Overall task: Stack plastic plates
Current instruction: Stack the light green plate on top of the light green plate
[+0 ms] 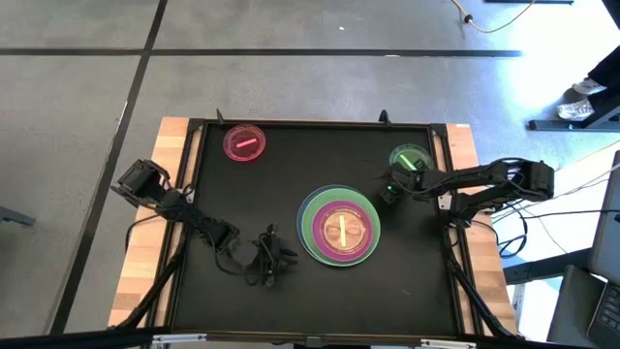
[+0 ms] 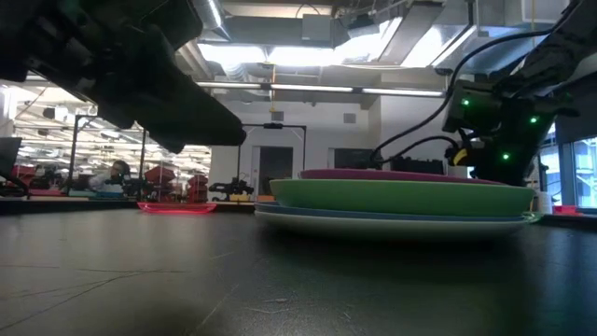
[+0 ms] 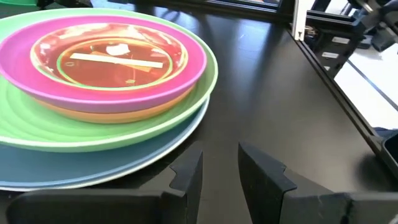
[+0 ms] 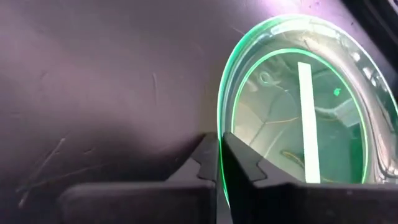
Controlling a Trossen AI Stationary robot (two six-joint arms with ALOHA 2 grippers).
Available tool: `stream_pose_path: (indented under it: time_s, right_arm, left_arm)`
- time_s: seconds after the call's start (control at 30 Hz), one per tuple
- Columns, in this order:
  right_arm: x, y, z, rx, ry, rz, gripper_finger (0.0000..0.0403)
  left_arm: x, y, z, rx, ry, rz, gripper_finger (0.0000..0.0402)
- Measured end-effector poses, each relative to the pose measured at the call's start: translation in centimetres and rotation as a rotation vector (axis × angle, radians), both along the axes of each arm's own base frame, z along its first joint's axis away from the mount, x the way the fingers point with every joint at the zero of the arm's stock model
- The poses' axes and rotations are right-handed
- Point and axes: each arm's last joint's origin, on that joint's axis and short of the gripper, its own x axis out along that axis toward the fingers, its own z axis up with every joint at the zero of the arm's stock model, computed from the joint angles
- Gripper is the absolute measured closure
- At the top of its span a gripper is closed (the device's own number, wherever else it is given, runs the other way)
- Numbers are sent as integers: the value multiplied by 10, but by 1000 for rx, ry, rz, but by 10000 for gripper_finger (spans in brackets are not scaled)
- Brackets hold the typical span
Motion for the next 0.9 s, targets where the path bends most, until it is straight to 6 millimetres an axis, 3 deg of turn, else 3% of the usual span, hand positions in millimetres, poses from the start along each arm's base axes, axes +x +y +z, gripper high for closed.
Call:
stream_pose_path:
  time_s: [0.27, 0.4, 0.63, 0.9]
  right_arm:
    - [9, -1, 8, 12, -31, 35, 401]
    - [21, 8, 16, -6, -67, 96, 401]
    - [44, 40, 33, -106, -146, 241, 402]
    - [60, 91, 51, -170, -298, 430, 402]
  left_arm:
    - [0, 0, 0, -3, 1, -4, 306]
    - [0, 0, 0, -4, 2, -6, 306]
    - [-1, -3, 0, -2, 5, -17, 306]
    - [-1, -2, 0, 11, -2, 16, 306]
